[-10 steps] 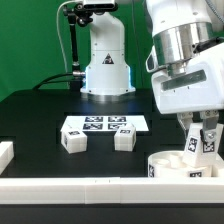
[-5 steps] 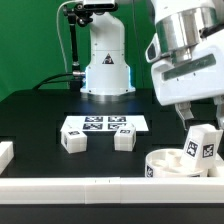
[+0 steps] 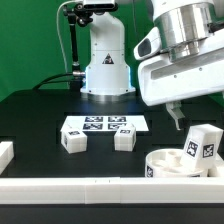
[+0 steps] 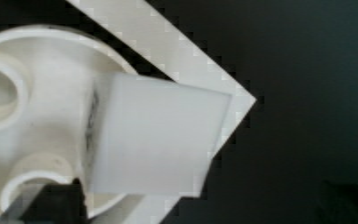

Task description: Assemble stool

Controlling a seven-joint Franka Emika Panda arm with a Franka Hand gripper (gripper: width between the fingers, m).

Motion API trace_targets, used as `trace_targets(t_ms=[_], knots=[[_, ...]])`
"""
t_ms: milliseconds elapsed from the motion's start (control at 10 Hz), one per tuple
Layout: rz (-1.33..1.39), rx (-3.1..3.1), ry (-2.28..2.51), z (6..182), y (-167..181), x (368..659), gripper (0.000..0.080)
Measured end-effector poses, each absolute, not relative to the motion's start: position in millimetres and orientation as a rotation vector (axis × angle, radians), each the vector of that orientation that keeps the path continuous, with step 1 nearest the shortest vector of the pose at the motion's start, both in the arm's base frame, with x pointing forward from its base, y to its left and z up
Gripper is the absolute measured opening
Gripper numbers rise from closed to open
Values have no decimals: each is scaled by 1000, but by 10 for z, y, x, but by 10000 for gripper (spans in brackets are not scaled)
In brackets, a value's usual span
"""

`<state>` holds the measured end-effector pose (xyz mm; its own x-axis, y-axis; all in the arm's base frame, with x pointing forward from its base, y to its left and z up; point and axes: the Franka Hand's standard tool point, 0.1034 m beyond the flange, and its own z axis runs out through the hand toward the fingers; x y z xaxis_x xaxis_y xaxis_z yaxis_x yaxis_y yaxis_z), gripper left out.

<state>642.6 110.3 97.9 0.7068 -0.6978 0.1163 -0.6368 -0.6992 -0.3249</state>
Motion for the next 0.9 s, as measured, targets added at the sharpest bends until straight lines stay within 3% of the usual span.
trace_targets(t_ms=[900], knots=[[-458,-2978,-7,982,1155,6432,649]])
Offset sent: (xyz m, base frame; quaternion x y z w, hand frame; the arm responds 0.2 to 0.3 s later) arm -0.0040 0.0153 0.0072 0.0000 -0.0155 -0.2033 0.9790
